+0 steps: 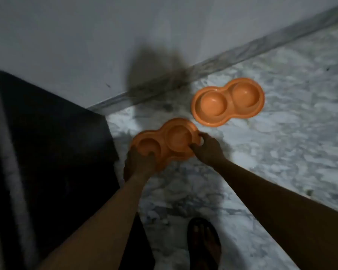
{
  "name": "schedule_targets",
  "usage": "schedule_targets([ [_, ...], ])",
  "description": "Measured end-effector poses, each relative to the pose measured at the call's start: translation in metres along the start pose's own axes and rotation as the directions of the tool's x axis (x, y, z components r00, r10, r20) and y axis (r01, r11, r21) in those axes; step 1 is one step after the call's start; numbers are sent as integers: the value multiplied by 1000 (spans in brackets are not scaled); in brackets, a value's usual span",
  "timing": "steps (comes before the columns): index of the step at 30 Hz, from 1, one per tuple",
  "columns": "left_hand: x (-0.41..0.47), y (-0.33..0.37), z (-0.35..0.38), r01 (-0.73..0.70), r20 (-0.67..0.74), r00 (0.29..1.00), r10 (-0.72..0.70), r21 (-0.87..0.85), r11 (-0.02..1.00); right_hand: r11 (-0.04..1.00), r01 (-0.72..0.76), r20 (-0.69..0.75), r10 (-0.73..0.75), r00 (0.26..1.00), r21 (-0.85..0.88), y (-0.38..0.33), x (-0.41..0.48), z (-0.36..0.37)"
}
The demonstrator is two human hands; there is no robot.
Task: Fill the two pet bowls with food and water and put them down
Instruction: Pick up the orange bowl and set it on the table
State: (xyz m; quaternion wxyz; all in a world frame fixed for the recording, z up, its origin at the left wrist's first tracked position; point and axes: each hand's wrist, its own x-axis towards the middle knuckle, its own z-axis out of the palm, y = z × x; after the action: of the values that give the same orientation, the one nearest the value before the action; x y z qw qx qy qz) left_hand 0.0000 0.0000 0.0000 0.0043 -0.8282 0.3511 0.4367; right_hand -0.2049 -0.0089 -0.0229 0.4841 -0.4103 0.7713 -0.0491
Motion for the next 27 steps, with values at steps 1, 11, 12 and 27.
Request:
schedule_targets([
  [1, 9, -7, 8, 35, -21, 999, -35, -26, 999, 1000, 1, -33, 0, 999, 23, 3, 9, 10],
  [11, 39, -33, 36, 4, -277, 960, -49, -162, 987, 994, -60, -189, 76, 979, 89, 20, 33, 46],
  [12, 26, -28, 30, -32, -295, 955, -16, -158, 987, 992, -54, -199, 76, 977, 112, 18, 22, 37],
  [27, -381, 108, -247, -618, -664, 676, 319, -276, 736, 904, 292, -530, -90, 843, 311, -166, -392, -253],
])
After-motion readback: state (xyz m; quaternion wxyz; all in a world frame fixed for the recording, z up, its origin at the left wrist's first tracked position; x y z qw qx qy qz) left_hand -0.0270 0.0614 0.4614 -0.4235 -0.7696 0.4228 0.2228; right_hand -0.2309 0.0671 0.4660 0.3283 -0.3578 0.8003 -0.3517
